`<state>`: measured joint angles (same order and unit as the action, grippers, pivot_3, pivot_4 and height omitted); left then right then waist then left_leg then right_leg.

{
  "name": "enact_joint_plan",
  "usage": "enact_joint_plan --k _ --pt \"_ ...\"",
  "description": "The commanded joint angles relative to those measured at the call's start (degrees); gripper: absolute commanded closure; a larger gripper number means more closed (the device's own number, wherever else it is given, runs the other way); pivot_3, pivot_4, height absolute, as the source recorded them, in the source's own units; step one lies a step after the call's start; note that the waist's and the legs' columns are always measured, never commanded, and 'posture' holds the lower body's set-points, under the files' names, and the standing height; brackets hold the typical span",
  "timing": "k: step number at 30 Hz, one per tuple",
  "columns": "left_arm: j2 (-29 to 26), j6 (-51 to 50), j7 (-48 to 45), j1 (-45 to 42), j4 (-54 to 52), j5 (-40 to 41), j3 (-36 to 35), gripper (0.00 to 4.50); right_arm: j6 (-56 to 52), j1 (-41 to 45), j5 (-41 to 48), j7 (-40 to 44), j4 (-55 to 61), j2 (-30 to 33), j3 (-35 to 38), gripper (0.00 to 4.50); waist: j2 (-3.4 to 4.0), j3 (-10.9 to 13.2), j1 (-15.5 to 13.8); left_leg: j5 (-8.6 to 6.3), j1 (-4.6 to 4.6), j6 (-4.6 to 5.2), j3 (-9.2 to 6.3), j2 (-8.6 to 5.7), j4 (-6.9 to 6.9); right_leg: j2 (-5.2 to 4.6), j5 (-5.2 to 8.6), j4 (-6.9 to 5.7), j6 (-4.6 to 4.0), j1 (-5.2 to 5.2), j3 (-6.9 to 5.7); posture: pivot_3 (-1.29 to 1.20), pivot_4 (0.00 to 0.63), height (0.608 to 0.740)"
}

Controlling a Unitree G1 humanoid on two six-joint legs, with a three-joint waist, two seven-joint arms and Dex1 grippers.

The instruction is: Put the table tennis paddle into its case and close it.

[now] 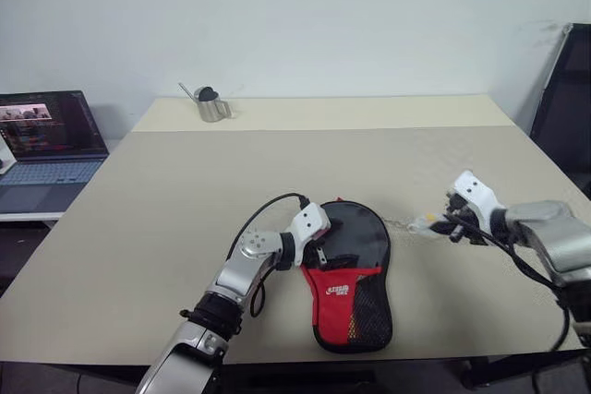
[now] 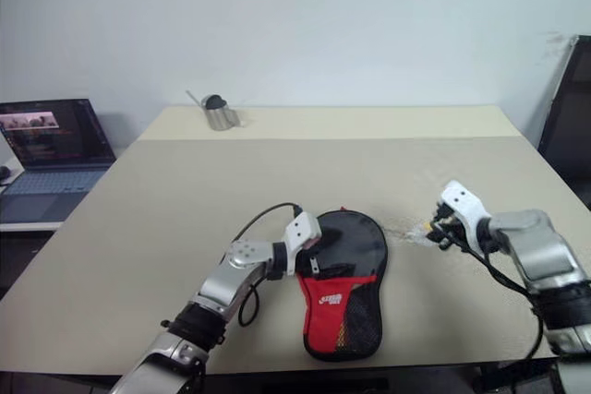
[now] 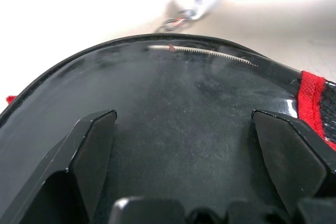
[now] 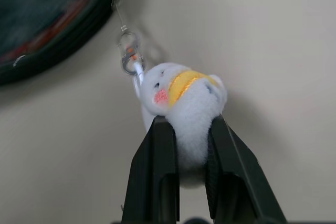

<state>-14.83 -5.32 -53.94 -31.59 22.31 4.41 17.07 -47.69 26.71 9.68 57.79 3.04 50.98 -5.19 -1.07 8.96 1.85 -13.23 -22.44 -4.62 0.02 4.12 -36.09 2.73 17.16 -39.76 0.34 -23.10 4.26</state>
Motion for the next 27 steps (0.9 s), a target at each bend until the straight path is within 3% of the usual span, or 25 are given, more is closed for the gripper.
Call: enact_joint_plan --k 1,7,11,14,20,27 --pt "0.39 -2.18 -1.23 2.44 3.94 -2.01 2.88 0.00 -2.84 -5.33 5.08 5.46 11.44 6.27 3.57 4.26 0.02 -0.01 -0.15 0.00 -0.02 0.00 -0.02 -0.03 0.00 -0.02 0.00 0.01 0.00 0.00 -0.02 0.00 0.150 0.740" --pt "1.22 -1.93 -1.51 1.76 4.78 -2.36 2.99 0.00 -4.81 -16.74 14.05 13.08 23.60 14.63 8.95 4.27 0.00 -0.02 -0.20 0.00 -0.02 0.01 -0.11 -0.20 0.01 -0.17 0.01 0.19 0.09 0.12 -0.09 0.00 0.150 0.740" --pt "1.86 -1.57 -1.63 1.42 5.25 -2.64 3.27 0.00 -4.68 -23.39 17.95 15.35 28.27 17.62 11.75 4.27 -0.05 -0.05 -0.18 -0.31 0.62 0.43 -0.19 -0.29 0.06 -0.31 0.16 0.79 0.26 1.03 -0.19 0.00 0.150 0.740" --pt "2.32 -1.68 -1.63 1.20 5.13 -2.67 3.34 0.00 -3.78 -28.27 20.08 16.85 31.22 19.42 13.45 4.27 -0.04 -0.06 -0.45 -0.41 0.50 0.56 -0.08 -0.57 0.06 -0.65 0.34 0.89 0.53 1.05 -0.21 0.00 0.150 0.740" --pt "2.78 -1.47 -1.41 0.82 5.36 -2.85 3.44 0.00 -2.02 -35.75 22.29 16.52 36.02 19.87 13.94 4.28 -0.10 -0.05 -1.12 -0.56 0.39 0.77 -0.05 -0.81 0.01 -0.93 0.42 1.09 0.72 1.14 -0.19 0.00 0.150 0.740" --pt "3.14 -1.27 -0.92 0.77 5.43 -3.16 3.58 0.00 -1.94 -37.16 22.86 12.39 36.81 17.86 12.45 4.29 -0.27 0.04 -1.19 -0.56 0.54 0.77 -0.10 -0.80 0.01 -0.93 0.42 1.06 0.73 1.28 -0.22 0.00 0.150 0.740"
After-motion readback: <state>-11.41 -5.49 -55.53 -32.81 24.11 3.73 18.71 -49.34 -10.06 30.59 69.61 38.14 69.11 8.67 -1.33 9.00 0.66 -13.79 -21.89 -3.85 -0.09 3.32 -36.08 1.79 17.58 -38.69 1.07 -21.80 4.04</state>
